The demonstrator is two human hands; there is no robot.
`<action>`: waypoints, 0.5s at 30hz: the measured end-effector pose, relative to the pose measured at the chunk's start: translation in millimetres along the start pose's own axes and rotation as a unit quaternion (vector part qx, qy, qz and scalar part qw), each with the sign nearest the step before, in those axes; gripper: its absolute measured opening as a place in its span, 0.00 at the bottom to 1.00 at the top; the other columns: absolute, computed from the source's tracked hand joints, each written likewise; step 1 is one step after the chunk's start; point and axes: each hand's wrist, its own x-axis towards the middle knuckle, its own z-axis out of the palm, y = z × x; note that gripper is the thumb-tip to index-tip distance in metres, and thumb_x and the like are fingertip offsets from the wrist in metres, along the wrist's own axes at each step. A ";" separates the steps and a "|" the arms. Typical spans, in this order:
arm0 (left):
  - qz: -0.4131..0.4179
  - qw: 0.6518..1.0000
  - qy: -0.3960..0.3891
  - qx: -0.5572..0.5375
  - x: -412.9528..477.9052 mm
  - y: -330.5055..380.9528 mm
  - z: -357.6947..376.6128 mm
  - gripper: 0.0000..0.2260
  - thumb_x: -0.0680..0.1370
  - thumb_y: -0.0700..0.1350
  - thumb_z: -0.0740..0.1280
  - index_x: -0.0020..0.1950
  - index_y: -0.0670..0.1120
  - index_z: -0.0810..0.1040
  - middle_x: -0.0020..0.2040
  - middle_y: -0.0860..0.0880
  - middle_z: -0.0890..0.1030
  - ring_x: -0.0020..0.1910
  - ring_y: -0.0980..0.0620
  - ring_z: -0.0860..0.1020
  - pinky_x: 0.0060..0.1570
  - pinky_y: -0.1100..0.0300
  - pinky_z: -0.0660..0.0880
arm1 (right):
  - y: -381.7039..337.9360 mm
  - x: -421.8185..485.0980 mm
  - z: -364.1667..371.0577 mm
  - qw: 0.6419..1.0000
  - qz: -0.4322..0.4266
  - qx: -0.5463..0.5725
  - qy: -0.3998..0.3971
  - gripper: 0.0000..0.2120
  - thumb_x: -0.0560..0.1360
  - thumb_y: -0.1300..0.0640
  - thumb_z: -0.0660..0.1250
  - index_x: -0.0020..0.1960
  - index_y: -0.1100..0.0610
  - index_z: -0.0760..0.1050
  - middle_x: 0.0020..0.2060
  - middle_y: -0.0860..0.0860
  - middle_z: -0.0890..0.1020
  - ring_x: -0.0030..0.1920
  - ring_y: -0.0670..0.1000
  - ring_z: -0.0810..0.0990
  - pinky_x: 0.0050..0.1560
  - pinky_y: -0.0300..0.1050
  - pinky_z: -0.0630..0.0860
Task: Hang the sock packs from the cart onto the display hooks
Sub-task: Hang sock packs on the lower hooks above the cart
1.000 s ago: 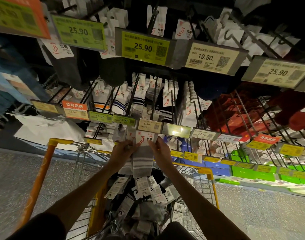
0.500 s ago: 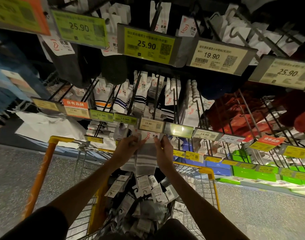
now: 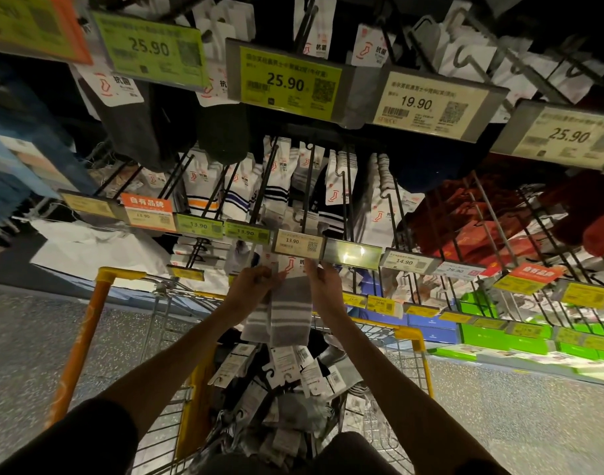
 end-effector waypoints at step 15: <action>0.094 0.958 0.118 0.243 13.5 -7.0 -12.5 0.07 0.79 0.41 0.65 0.46 0.49 0.83 0.49 0.50 0.86 0.40 0.58 0.80 0.38 0.69 0.75 | 6.4 60.0 24.7 0.974 0.220 -0.042 -0.042 0.12 0.82 0.58 0.57 0.40 0.55 0.67 0.40 0.51 0.76 0.51 0.53 0.71 0.48 0.41 0.67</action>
